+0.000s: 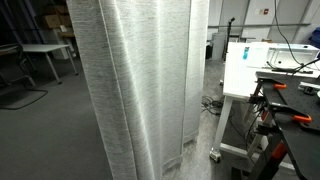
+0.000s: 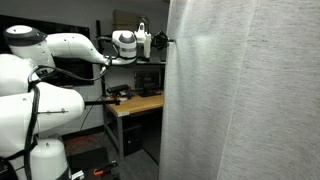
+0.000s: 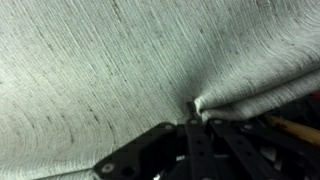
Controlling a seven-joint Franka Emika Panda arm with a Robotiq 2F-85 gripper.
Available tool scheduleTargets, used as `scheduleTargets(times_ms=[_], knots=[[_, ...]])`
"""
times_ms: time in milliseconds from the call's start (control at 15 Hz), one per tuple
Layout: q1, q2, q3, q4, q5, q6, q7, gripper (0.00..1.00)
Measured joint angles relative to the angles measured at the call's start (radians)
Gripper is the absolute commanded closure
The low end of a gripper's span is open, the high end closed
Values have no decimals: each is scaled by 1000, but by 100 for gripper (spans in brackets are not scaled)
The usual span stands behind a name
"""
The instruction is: Move the curtains to the left
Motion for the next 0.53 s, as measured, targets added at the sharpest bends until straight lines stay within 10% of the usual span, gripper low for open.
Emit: scheduleTargets(times_ms=[533], knots=[[54, -61, -25, 67, -88, -261, 2, 99]])
